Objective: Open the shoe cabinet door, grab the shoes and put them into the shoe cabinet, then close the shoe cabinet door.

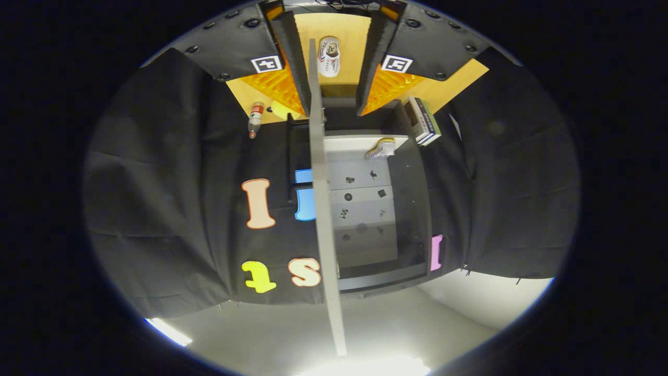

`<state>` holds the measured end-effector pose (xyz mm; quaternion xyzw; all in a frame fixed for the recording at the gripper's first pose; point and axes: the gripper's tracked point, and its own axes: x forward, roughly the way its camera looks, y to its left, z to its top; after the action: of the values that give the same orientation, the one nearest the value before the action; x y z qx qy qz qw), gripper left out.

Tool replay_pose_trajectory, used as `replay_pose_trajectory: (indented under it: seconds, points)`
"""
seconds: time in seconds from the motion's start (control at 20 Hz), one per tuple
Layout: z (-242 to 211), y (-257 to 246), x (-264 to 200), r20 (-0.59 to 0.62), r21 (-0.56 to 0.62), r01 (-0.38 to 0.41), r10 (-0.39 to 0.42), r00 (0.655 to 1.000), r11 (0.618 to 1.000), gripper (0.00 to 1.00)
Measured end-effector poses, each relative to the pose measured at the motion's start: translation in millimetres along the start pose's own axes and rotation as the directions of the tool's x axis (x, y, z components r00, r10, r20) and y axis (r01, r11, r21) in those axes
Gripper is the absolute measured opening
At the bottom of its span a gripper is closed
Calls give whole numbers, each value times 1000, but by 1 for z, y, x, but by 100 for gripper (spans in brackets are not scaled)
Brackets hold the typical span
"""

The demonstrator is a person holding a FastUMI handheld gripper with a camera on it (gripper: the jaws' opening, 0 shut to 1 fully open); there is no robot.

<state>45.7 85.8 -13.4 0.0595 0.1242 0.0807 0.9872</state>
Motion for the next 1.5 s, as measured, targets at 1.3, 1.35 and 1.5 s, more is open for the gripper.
replay_pose_trajectory:
  seconds: [1.3,1.35,1.5]
  points:
    - [-275,26,182,-587,-61,-5,-32,809,998,98]
    - [-286,18,188,-602,-73,5,-48,797,997,98]
    - [-317,8,200,-642,-85,14,-66,763,996,98]
